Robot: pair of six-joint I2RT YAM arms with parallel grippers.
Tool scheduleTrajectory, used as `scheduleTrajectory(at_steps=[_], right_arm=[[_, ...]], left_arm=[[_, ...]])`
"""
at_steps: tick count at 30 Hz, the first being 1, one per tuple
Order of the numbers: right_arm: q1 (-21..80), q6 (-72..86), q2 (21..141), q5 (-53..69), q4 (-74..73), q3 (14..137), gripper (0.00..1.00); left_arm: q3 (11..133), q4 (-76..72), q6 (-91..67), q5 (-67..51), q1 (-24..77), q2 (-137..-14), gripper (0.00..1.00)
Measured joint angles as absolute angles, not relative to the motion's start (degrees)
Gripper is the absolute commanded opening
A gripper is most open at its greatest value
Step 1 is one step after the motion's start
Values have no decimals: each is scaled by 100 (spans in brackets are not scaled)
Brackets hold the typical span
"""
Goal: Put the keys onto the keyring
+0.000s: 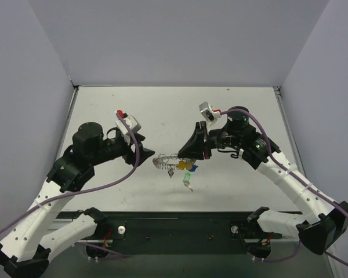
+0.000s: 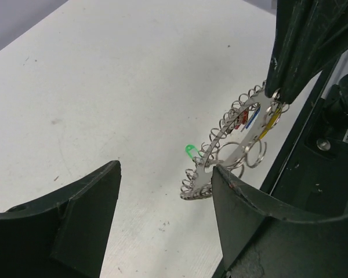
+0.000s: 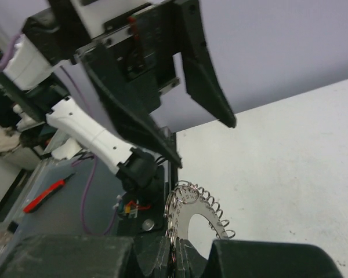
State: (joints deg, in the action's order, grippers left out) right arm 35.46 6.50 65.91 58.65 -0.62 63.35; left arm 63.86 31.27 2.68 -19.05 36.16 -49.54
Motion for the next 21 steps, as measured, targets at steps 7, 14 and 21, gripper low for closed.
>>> scheduleTrajectory(at_steps=[7, 14, 21], right_arm=[[3216, 355, 6506, 7400, -58, 6324, 0], [3190, 351, 6508, 8038, -60, 6324, 0], [3190, 375, 6508, 8167, -60, 6342, 0]], left_arm=[[6436, 2930, 279, -4178, 2832, -4799, 65], [6670, 2759, 217, -5795, 2827, -5103, 59], [6678, 2418, 8, -6532, 2897, -5299, 53]])
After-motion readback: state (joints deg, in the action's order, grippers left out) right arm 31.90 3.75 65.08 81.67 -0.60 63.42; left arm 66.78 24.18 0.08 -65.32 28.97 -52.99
